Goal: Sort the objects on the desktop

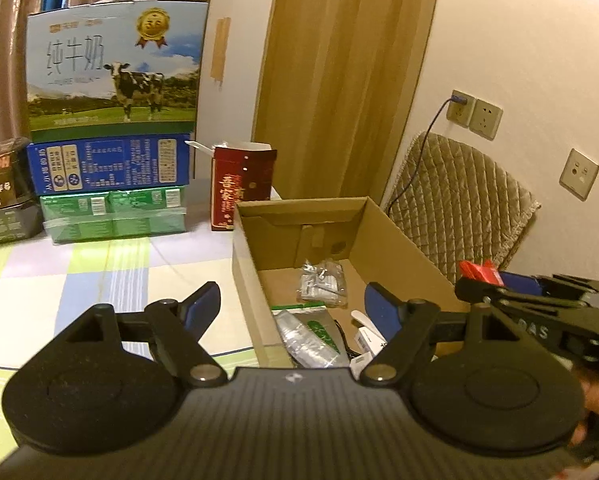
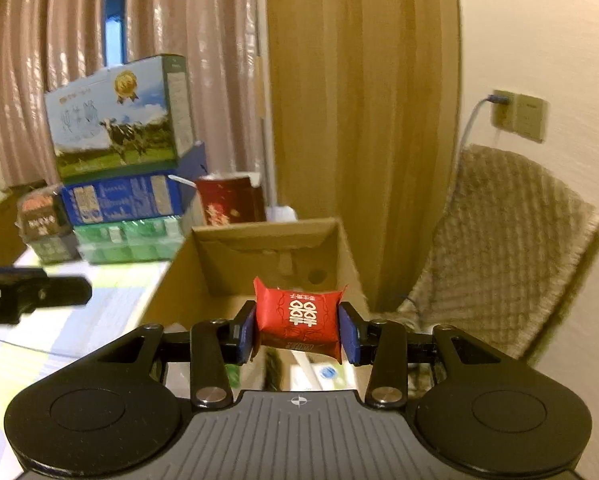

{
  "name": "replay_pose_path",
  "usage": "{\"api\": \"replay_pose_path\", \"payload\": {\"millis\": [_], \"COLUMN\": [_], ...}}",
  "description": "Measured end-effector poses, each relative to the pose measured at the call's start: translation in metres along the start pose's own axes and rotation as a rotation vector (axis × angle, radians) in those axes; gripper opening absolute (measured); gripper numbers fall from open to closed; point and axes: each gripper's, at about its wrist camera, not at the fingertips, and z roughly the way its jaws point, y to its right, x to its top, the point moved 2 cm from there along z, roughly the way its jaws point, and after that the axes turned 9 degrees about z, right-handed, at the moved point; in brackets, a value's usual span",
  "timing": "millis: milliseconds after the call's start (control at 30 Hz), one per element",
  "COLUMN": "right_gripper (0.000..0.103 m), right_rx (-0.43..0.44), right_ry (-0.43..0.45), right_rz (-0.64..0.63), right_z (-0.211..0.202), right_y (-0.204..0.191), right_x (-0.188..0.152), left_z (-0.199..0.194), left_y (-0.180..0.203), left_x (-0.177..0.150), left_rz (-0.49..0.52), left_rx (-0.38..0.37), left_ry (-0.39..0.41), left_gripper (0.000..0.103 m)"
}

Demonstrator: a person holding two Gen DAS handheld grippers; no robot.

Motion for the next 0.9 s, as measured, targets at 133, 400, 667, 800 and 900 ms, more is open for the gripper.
{"api": "replay_pose_path", "payload": {"millis": [133, 400, 667, 800, 900], "right_gripper": [0.073, 0.080, 0.095, 0.101, 0.101], "right_rx": [0.026, 0.004, -0.032, -0.066, -0.079], "right_ry": [0.011, -0.001, -0.078, -0.094, -0.104], "right_rz": [0.023, 0.065, 0.088, 0.071, 0.058], "right_z": [0.006, -0.032, -0.087, -0.115, -0.131], "right_y": [0.004, 0.015, 0.014, 0.008, 0.002], "right_x": [0.010, -0.006, -0.036, -0.046, -0.051], "left_z": [-0.008, -0.030, -0.075, -0.096, -0.110], "left_y": [-0.006, -0.015, -0.004, 0.007, 0.016], "left_x": [-0.005, -0.034, -0.061, -0.068, -0.073], "left_rz": [-0.017, -0.065, -0.101, -0.099, -0.093], "left_rx": [0.009, 0.029, 0.058, 0.070, 0.061], "left_ry": [-0.002, -0.026, -0.014, -0.018, -0.030], "left_gripper": [0.079, 0.091, 0.102, 0.102, 0.102]}}
